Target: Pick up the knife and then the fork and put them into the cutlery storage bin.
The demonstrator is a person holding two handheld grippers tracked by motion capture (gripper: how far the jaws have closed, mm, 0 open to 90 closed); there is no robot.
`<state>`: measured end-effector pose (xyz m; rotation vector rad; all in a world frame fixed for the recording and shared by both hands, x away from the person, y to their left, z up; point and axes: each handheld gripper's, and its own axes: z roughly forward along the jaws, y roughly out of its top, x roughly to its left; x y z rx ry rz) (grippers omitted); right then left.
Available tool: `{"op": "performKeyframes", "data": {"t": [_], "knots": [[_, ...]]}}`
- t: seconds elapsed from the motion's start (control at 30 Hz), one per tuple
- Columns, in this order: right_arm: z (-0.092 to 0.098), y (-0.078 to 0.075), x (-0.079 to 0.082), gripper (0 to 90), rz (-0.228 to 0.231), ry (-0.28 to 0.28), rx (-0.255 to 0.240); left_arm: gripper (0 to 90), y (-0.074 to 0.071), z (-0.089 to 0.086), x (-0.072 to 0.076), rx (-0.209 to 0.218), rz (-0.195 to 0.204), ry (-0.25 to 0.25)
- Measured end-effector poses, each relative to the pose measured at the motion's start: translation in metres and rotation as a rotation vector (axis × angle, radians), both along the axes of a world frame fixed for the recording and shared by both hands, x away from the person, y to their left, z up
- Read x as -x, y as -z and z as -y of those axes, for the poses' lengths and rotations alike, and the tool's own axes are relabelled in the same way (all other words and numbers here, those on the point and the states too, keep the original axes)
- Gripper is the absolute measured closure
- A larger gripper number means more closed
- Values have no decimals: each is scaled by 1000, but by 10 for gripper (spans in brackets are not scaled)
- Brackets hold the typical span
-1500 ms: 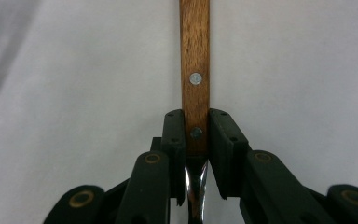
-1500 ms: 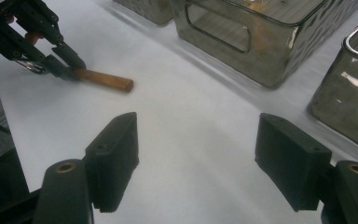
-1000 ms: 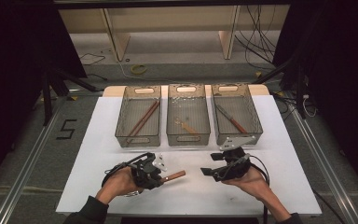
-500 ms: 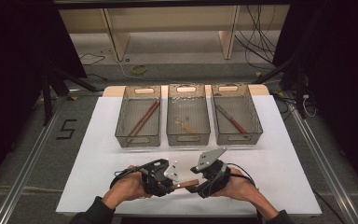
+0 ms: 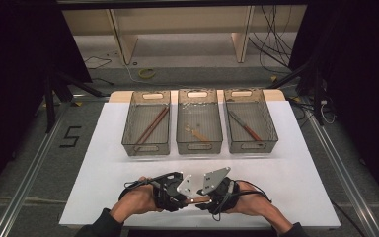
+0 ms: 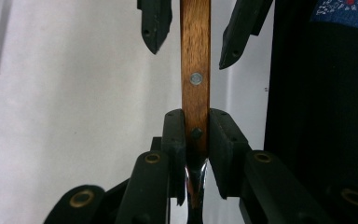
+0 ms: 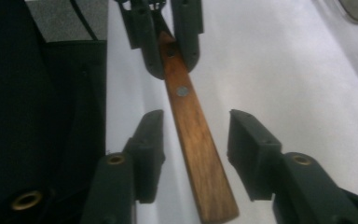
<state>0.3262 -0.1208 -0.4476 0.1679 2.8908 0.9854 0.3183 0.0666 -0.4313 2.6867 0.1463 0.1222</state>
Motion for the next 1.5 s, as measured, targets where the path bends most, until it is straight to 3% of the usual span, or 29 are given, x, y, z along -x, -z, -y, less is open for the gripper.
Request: {"op": "performKeyframes", "data": {"t": [0.17,0.53,0.6,0.9,1.1,1.33,1.5], "knots": [[0,1,2,683,7,-33,16,766,0,1,1,-4,-3,23],[0,2,7,752,6,-118,18,763,0,1,5,-8,-2,97],[0,2,8,754,-8,-116,25,763,1,1,5,-4,-2,98],[0,-1,10,758,22,-81,7,746,-2,-4,1,18,9,92],[3,-5,9,760,32,-37,-16,699,-7,-9,-4,88,34,35],[9,-7,3,760,29,28,-27,456,-17,-17,-10,175,94,-84],[17,-8,-5,760,35,91,-35,359,-24,-27,-16,281,94,-182]]}}
